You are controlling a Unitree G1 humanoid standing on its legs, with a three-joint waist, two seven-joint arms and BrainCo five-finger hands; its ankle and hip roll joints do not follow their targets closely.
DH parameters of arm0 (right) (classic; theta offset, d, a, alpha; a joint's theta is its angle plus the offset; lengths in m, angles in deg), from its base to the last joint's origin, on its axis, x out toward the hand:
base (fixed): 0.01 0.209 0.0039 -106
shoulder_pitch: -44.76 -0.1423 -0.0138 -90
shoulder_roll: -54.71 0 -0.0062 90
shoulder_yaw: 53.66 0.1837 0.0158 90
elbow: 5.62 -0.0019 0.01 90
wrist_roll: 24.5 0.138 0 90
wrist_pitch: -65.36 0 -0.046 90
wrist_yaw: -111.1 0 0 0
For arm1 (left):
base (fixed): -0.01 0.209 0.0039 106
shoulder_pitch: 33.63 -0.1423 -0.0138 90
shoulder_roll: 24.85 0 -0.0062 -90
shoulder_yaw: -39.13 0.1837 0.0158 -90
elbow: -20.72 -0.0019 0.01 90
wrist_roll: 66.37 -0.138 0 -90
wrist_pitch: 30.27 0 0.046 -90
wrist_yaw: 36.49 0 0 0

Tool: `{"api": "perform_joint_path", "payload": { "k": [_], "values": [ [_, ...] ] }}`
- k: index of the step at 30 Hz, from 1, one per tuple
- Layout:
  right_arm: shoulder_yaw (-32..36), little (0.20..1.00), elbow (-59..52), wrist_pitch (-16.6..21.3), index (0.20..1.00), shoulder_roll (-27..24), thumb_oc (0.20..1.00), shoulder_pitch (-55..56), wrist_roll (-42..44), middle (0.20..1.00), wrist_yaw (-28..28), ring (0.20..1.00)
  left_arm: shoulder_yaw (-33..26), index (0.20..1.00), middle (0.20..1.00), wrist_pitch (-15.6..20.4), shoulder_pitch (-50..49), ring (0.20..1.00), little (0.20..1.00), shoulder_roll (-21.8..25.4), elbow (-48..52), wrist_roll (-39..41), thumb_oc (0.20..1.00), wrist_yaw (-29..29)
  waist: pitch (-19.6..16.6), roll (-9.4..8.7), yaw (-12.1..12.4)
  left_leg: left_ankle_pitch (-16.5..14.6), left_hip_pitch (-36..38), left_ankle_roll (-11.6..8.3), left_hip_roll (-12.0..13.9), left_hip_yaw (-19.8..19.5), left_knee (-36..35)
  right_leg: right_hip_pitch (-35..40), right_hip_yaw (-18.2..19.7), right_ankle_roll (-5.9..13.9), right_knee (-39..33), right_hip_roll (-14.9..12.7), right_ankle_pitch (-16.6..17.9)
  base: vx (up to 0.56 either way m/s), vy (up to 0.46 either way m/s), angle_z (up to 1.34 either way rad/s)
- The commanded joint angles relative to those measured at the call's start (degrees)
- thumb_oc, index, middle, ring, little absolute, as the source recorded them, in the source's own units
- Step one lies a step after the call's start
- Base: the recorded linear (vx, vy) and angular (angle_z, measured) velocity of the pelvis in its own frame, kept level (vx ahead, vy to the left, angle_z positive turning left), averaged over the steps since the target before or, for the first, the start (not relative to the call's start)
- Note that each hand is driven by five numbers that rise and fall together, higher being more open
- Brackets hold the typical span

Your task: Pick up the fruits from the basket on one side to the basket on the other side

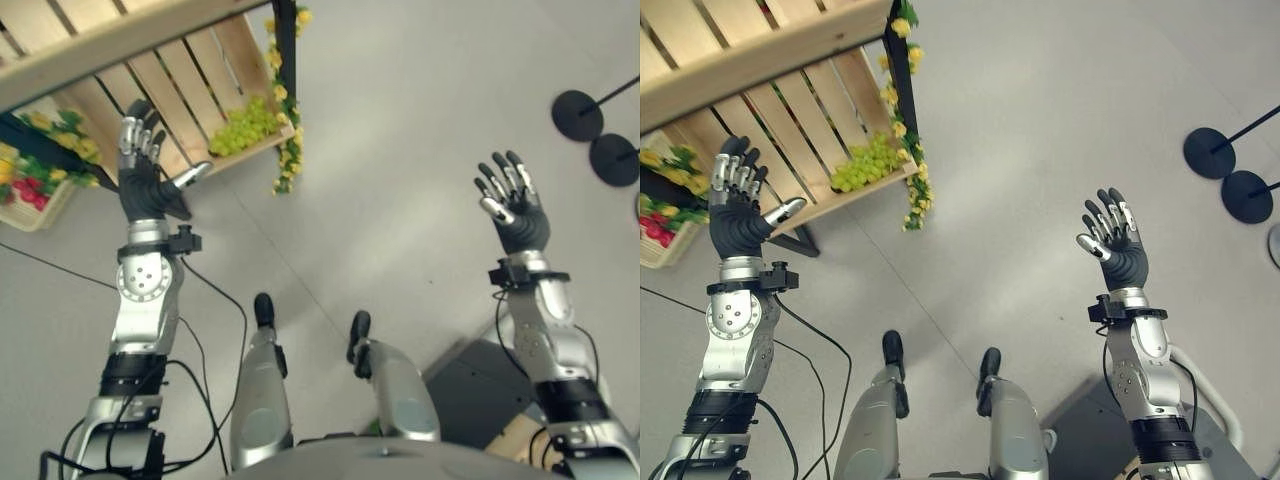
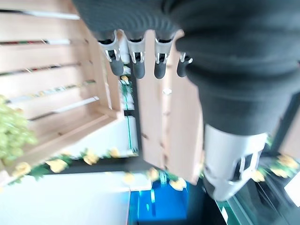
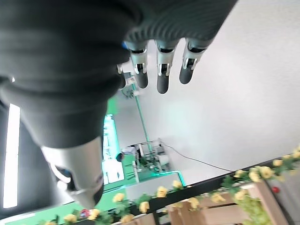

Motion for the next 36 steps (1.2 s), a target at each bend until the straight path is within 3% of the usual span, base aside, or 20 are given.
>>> {"api": "perform_joint_path", "payload": {
  "k": [1, 11, 36],
  "values": [
    [2.6, 1.0, -0.3, 3.0, 1.0, -1.6, 1.0, -0.5, -1.7, 1.0, -0.5, 1.0, 1.5, 1.0, 1.0, 2.8, -0.4, 1.0, 1.0, 1.4, 3.6, 1.8, 1.0, -4.1, -4.8, -1.16, -1.3, -7.3, 3.9, -0.78, 0.0, -1.1, 4.4, 2.7, -0.5, 2.9, -8.0, -1.9, 5.6, 0.03, 0.021, 0.03],
    [4.4, 1.0, 1.1, 2.9, 1.0, -1.5, 1.0, -0.1, -4.8, 1.0, -2.2, 1.0, 5.1, 1.0, 1.0, 1.0, -3.8, 1.0, 1.0, 0.0, 2.9, 2.4, 1.0, -7.7, -9.5, 0.45, -2.2, -6.9, 9.2, -0.59, -0.7, -0.2, 0.6, 7.0, -0.7, 3.23, -9.8, -1.8, 5.4, 0.02, 0.003, 0.0],
    [6.4, 1.0, 1.7, 3.3, 1.0, 0.4, 1.0, 1.8, -7.0, 1.0, -4.3, 1.0, 4.7, 1.0, 1.0, 0.2, -6.0, 1.0, 1.0, -0.9, 2.2, 2.1, 1.0, -7.6, -15.6, -0.07, -4.2, -7.9, 13.8, -0.24, 0.0, 2.9, -1.5, 9.7, 1.7, 3.66, -11.5, -0.7, 5.1, 0.02, 0.003, -0.07]
  ]
}}
